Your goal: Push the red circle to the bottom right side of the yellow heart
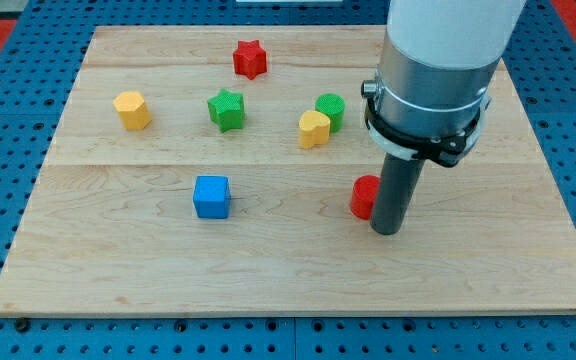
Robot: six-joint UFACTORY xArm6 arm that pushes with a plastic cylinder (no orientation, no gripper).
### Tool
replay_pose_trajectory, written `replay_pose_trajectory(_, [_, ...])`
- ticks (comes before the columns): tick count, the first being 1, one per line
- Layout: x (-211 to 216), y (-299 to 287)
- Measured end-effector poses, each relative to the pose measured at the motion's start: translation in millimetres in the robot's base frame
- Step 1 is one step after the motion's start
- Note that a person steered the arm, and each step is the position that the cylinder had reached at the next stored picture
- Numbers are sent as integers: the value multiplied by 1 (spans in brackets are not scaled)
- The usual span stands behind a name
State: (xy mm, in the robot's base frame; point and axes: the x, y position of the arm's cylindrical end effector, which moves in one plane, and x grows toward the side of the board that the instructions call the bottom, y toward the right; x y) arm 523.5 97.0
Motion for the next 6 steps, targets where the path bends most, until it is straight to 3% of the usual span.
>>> replay_pose_trajectory(2, [-26,-3])
replay_pose_trajectory(4, [-27,-121])
replay_pose_trajectory(6, [-53,-121])
